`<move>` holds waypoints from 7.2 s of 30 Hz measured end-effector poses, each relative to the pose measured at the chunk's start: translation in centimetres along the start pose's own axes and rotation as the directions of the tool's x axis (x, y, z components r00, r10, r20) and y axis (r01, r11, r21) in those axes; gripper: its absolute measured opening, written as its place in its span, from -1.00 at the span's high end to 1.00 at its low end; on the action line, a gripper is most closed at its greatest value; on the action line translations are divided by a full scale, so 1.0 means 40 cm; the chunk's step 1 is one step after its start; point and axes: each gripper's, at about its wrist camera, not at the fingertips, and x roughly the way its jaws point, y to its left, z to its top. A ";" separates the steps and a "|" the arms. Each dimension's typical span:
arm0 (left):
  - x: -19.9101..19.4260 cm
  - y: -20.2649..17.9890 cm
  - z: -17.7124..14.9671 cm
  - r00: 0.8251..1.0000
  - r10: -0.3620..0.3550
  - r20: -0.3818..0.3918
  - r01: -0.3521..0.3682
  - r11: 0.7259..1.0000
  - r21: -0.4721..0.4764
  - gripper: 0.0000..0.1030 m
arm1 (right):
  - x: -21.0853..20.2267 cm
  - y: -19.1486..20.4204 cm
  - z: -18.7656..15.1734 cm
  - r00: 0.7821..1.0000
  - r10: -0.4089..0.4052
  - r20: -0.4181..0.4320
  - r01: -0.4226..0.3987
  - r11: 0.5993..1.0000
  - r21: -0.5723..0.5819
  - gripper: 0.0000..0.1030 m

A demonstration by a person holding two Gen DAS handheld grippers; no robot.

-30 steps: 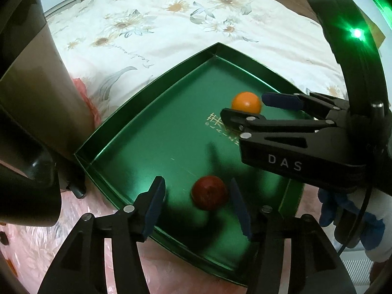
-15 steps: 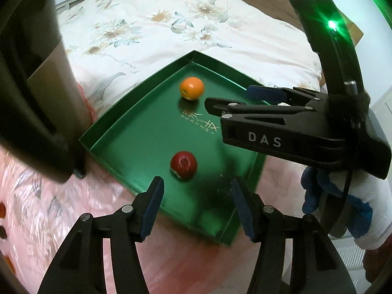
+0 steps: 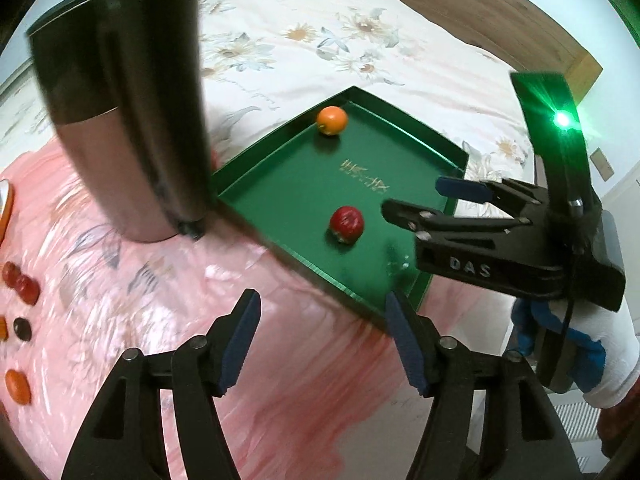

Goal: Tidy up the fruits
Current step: 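Move both open tools back over the fruit on the pink sheet, then grasp an orange with the left tool while the right tool grasps a dark plum, then carry the orange and dark plum over the green tray with both tools, then open the right tool to drop the plum while the left tool releases the orange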

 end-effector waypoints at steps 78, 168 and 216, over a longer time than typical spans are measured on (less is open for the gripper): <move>-0.139 0.845 -0.391 0.911 0.401 -0.098 -0.368 0.683 -0.631 -0.03 | 0.277 1.065 0.094 0.872 0.427 -0.240 -0.486 0.697 -0.527 0.40; 0.289 -0.043 0.247 0.996 0.088 -0.015 -0.088 0.996 -0.027 0.25 | 0.177 -0.248 0.108 0.998 0.044 -0.051 -0.035 0.987 0.156 0.65; 0.095 -0.132 0.129 0.983 0.123 0.137 -0.138 0.985 0.103 -0.03 | 0.001 -0.213 0.035 0.999 -0.044 -0.005 0.044 0.986 0.161 -0.76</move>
